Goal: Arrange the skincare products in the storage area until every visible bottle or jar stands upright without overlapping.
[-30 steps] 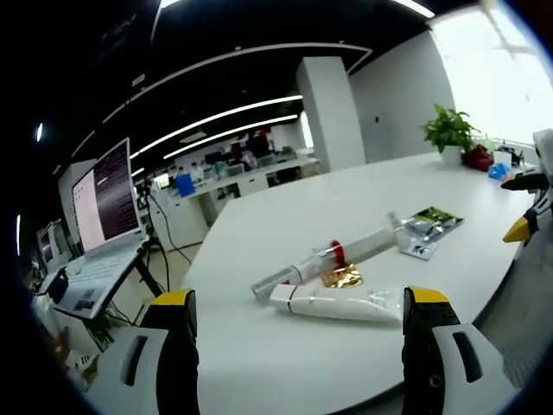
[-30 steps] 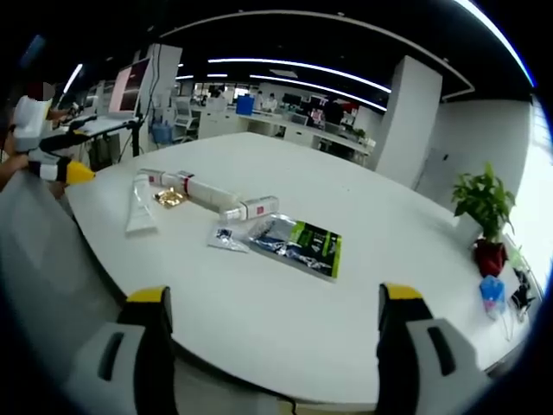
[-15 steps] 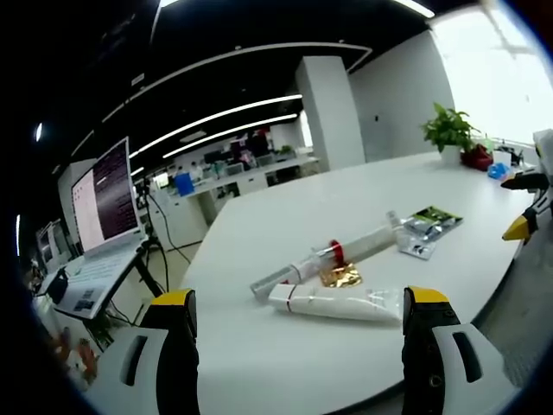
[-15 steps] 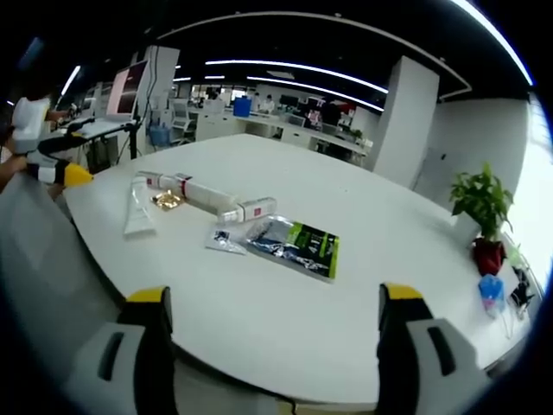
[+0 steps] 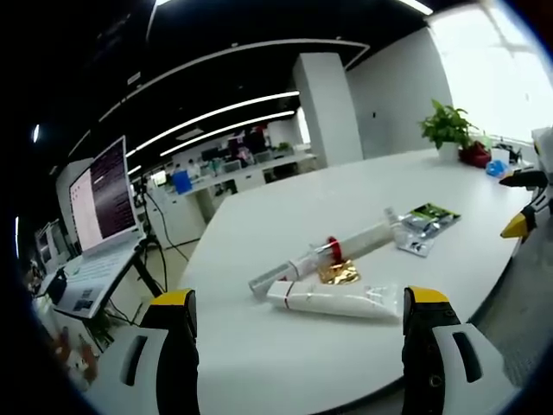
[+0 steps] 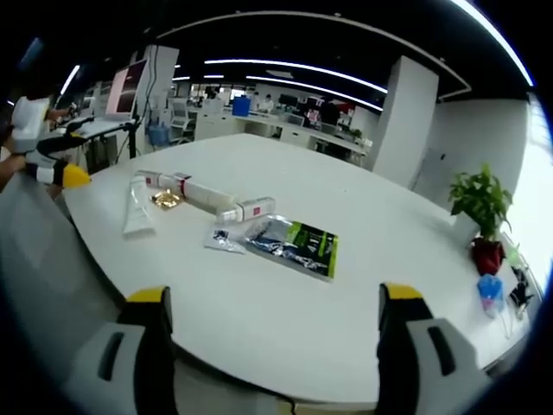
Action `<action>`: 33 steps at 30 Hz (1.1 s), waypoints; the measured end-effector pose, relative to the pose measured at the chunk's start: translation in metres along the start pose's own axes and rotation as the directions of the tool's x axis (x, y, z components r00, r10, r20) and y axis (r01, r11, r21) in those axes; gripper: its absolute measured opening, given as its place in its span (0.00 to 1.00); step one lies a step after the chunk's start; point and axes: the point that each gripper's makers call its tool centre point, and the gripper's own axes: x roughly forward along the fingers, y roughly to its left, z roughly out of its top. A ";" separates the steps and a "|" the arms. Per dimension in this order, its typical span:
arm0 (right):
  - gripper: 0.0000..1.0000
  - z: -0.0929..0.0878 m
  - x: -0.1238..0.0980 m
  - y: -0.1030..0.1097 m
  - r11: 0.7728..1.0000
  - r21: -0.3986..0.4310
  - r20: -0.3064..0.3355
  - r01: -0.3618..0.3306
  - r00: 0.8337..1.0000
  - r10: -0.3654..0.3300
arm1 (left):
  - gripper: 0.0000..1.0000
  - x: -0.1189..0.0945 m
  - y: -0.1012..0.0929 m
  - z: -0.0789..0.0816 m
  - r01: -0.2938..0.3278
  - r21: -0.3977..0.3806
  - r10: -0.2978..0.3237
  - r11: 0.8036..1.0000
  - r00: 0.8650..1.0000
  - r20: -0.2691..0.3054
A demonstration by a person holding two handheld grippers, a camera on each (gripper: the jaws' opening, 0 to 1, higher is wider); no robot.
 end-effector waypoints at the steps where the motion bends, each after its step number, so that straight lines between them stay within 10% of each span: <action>1: 1.00 0.000 0.000 0.000 1.000 0.000 0.001 -0.001 1.000 0.001 | 0.97 0.000 0.000 0.000 -0.002 0.000 0.002 1.000 1.000 0.001; 33: 1.00 -0.003 0.002 -0.003 1.000 -0.001 -0.007 0.004 1.000 -0.004 | 0.93 0.012 -0.003 -0.005 0.111 0.105 -0.102 0.988 0.991 -0.092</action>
